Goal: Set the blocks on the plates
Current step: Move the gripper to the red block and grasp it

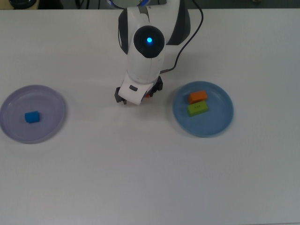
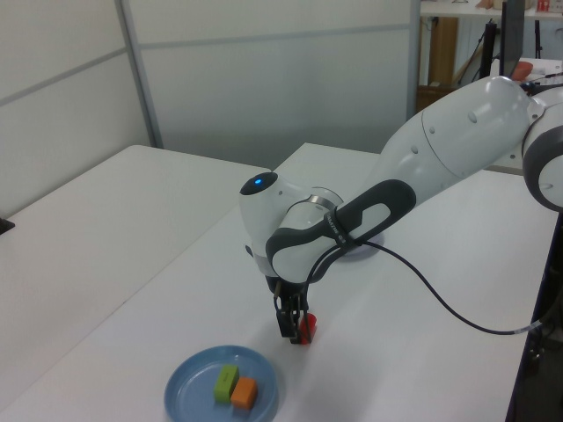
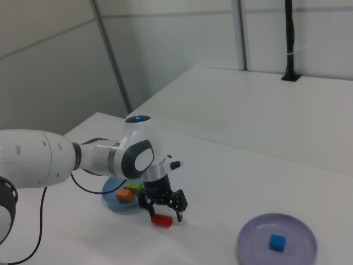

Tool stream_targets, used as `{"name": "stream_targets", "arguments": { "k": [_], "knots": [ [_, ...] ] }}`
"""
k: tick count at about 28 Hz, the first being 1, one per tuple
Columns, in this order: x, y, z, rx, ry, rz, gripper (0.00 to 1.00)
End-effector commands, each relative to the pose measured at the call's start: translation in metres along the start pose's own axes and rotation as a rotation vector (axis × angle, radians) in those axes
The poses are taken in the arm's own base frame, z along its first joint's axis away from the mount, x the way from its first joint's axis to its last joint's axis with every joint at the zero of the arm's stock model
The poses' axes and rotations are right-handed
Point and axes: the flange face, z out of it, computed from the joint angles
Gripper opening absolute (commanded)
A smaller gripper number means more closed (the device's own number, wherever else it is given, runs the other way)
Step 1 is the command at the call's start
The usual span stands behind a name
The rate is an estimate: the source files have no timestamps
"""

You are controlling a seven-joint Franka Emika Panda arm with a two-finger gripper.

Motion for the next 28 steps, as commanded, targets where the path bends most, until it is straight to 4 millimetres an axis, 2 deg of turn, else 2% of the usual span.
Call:
{"name": "stream_targets", "arguments": {
  "k": [1, 7, 8, 9, 10, 12, 14, 16, 20, 24, 26, 27, 28],
  "knots": [
    [-0.018, -0.004, -0.006, -0.008, -0.04, -0.071, 1.0],
    [-0.026, -0.006, -0.006, -0.005, -0.045, -0.08, 0.99],
    [-0.026, -0.006, -0.006, -0.005, -0.045, -0.08, 0.95],
    [-0.026, -0.006, -0.006, -0.005, -0.045, -0.08, 0.85],
    [-0.025, -0.006, -0.006, -0.006, -0.044, -0.08, 0.66],
    [-0.025, -0.006, -0.007, -0.006, -0.043, -0.08, 0.41],
    [-0.024, -0.005, -0.007, -0.007, -0.04, -0.079, 0.19],
    [-0.022, -0.004, -0.009, -0.009, -0.031, -0.074, 0.02],
    [-0.021, 0.0, -0.011, -0.006, -0.024, -0.063, 0.0],
    [-0.017, 0.014, -0.03, -0.01, 0.013, -0.038, 0.0],
    [-0.016, 0.032, -0.047, -0.015, 0.044, -0.007, 0.0],
    [-0.018, 0.06, -0.066, -0.019, 0.082, 0.038, 0.0],
    [-0.021, 0.073, -0.073, -0.017, 0.096, 0.062, 0.0]
  ]
}}
